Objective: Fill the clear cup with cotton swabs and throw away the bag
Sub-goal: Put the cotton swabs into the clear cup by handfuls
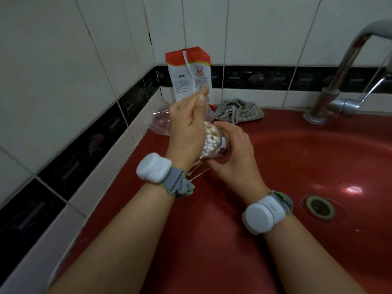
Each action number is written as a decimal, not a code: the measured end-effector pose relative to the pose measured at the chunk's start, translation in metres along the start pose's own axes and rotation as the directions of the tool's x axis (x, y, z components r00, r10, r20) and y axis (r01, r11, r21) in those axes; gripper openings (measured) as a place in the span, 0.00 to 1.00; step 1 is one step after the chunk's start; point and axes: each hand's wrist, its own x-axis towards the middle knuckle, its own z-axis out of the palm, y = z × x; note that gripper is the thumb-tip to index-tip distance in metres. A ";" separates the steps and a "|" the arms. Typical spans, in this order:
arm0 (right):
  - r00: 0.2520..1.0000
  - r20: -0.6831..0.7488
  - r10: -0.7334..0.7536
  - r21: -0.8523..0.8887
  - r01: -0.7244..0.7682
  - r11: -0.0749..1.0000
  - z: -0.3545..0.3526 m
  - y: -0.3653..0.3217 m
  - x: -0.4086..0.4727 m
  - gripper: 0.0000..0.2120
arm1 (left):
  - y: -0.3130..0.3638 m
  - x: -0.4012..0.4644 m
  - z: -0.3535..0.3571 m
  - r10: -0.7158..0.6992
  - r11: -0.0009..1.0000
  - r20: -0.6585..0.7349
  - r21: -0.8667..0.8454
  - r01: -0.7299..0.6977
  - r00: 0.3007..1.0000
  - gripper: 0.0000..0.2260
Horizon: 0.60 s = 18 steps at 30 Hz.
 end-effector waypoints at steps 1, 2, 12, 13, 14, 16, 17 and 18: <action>1.000 0.003 0.000 -0.003 0.000 1.000 0.000 0.000 0.000 0.31 | -0.003 -0.002 -0.003 0.017 0.993 0.001 0.113 -0.017 1.000 0.17; 1.000 0.008 0.001 -0.007 -0.001 1.000 0.000 -0.001 0.000 0.31 | -0.005 -0.004 -0.007 0.022 0.981 -0.005 0.195 -0.020 1.000 0.16; 1.000 0.009 0.005 -0.006 -0.005 1.000 0.000 0.002 0.000 0.32 | -0.003 -0.016 -0.035 -0.060 0.967 0.078 0.252 0.038 0.995 0.17; 1.000 0.012 0.006 -0.005 -0.005 1.000 0.000 0.002 0.000 0.32 | 0.000 -0.017 -0.036 -0.078 0.983 0.037 0.171 0.071 0.996 0.16; 1.000 0.014 0.003 -0.008 -0.003 1.000 0.000 0.002 0.000 0.32 | 0.003 -0.017 -0.037 -0.100 0.990 -0.016 0.097 0.101 0.995 0.14; 1.000 0.014 0.004 -0.016 -0.004 1.000 0.000 0.003 0.000 0.32 | 0.011 -0.016 -0.037 -0.118 0.993 -0.111 -0.001 0.119 0.987 0.12; 1.000 0.013 0.012 -0.018 -0.012 1.000 -0.001 0.003 0.001 0.32 | 0.014 -0.015 -0.036 -0.112 0.994 -0.133 -0.020 0.110 0.985 0.11; 1.000 0.014 0.023 -0.018 -0.023 1.000 -0.001 0.003 0.000 0.32 | 0.016 -0.014 -0.034 -0.104 0.995 -0.140 -0.026 0.101 0.985 0.12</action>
